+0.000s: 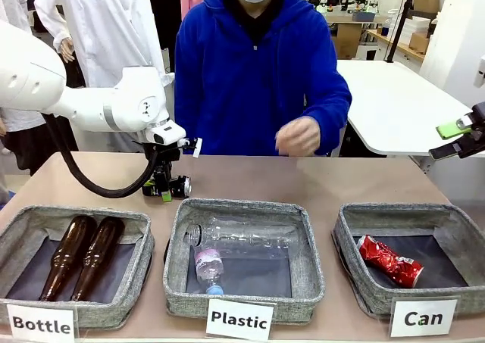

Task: Sort the can waste into the basket.
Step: Pick up the can waste from the table and place it in the right Fabric basket.

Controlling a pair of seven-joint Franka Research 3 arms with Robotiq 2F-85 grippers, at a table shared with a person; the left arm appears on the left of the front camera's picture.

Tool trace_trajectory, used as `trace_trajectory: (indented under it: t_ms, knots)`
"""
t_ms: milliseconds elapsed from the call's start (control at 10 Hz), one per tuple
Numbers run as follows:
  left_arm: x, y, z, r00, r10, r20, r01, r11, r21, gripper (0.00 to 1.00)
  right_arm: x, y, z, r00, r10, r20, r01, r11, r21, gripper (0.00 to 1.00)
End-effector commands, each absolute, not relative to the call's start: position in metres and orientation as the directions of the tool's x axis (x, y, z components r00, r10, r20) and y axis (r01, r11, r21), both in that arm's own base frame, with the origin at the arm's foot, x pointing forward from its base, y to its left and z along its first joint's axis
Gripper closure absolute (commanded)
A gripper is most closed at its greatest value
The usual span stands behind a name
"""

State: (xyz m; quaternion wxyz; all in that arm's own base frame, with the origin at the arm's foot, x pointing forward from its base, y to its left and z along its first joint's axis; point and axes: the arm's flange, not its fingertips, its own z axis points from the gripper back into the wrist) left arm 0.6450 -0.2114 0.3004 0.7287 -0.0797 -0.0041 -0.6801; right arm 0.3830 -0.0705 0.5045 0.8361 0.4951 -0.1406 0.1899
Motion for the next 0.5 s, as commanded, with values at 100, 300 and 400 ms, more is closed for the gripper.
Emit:
trace_trajectory:
  t_ms: [100, 300, 400]
  knots:
    - [0.642, -0.209, 0.305, 0.064, -0.99, 0.128, 0.992, 0.048, -0.12, 1.0, 0.382, -0.073, 0.507, 0.881, 0.193, 0.432, -0.472, 0.432, 0.769, 0.0]
    - [0.638, -0.202, 0.312, 0.079, -0.986, 0.148, 0.993, 0.065, -0.094, 1.0, 0.382, -0.073, 0.507, 0.881, 0.193, 0.432, -0.472, 0.432, 0.769, 0.0]
    - [0.635, -0.197, 0.318, 0.087, -0.983, 0.16, 0.994, 0.075, -0.079, 1.0, 0.382, -0.073, 0.507, 0.881, 0.193, 0.432, -0.472, 0.432, 0.769, 0.0]
